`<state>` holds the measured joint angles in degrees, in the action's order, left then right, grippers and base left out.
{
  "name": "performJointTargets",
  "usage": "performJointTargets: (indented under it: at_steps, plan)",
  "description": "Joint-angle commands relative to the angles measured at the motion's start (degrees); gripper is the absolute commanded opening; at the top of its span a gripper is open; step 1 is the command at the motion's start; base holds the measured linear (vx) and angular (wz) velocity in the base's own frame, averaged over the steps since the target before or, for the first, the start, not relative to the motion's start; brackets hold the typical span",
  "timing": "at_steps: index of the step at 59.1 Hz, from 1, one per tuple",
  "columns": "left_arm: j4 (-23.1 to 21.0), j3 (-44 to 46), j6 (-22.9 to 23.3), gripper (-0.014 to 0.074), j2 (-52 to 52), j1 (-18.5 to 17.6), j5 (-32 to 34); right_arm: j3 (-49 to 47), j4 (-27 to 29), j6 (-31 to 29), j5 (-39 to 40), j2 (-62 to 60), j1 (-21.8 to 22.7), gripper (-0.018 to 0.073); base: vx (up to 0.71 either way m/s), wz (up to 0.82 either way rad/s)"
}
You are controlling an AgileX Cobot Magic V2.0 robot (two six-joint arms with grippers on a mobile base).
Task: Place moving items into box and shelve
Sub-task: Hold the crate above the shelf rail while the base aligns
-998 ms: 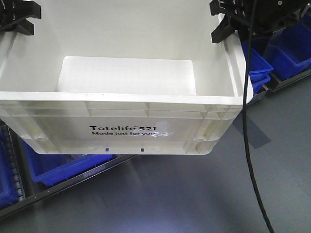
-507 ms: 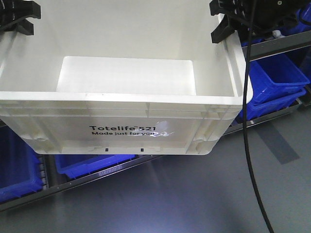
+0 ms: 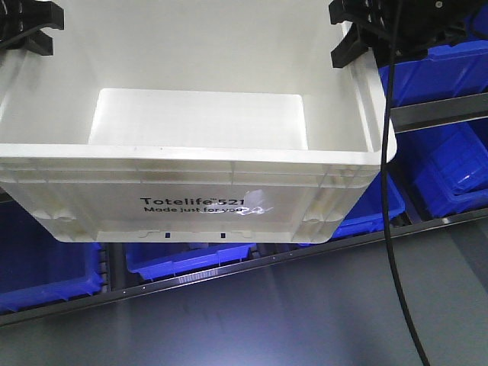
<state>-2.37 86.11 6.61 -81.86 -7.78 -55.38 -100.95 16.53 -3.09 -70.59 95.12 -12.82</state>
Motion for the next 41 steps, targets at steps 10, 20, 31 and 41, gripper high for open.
performJointTargets:
  at_steps: [10,20,31,41]
  plan:
    - [-8.75,2.57,0.62,-0.0013,2.3,-1.63,8.31,-2.3,14.28,-1.36,5.41,-3.41,-1.46,-0.0011,0.09,0.18]
    - [-8.75,2.57,0.62,-0.0013,2.3,-1.63,8.31,-2.3,14.28,-1.36,5.41,-3.41,-1.46,-0.0011,0.11,0.13]
    - [-8.75,2.57,0.62,-0.0013,2.3,-1.63,8.31,-2.3,14.28,-1.36,5.41,-3.41,-1.46,-0.0011,0.13,0.05]
    - [-8.75,2.57,0.62,-0.0013,2.3,-1.63,8.31,-2.3,14.28,-1.36,5.41,-3.41,-1.46,-0.0011,0.13,0.0]
